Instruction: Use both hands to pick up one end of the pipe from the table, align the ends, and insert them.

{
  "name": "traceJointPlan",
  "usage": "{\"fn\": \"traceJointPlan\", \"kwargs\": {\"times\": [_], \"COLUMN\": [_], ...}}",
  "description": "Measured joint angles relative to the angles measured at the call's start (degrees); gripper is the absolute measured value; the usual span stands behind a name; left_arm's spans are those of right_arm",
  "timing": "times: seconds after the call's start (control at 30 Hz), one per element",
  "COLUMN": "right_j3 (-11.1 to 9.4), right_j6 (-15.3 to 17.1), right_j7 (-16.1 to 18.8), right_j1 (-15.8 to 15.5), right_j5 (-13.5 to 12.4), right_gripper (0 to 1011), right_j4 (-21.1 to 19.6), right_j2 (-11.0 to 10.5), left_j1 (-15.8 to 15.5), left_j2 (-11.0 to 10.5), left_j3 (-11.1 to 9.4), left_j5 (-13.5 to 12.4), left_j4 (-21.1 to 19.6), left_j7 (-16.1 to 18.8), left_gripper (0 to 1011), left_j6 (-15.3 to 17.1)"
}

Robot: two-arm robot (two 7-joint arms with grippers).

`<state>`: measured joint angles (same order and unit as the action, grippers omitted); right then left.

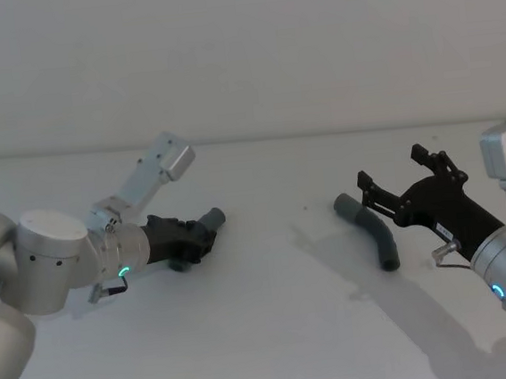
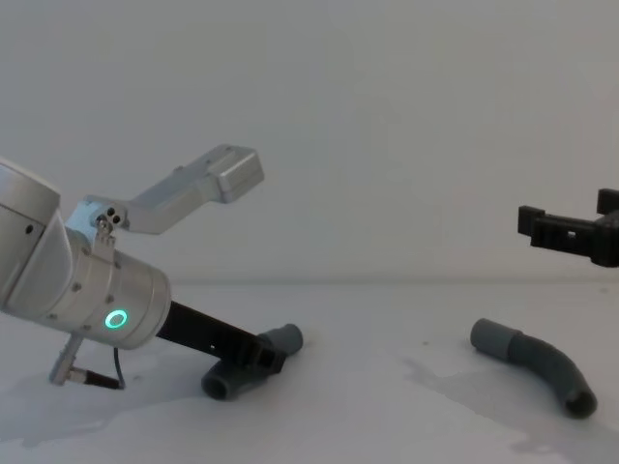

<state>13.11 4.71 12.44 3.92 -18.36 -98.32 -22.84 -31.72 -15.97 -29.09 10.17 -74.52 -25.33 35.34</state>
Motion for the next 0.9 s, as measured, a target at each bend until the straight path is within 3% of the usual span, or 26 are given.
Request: {"fn": "traceJointPlan", "kwargs": {"times": [0.4, 0.9], "right_j3": [-0.40, -1.72], "right_j6": [10.59, 26.52], "right_j7": [0.93, -5.11], "right_j1": [2.93, 4.72], "right_j5": [-2.49, -4.36], "right_gripper": [1003, 1003], "right_j4": [0.39, 0.46], "right_j2": [-0.74, 1.97], "left_j1": [0.00, 0.00], "left_j2": [0.00, 0.00], "left_j3": [0.00, 0.00], "left_j5": [0.00, 0.00], "left_j4": [0.00, 0.00], "left_j7": [0.00, 0.00], "left_gripper": [343, 343], "left_j6": [0.00, 0.00]}}
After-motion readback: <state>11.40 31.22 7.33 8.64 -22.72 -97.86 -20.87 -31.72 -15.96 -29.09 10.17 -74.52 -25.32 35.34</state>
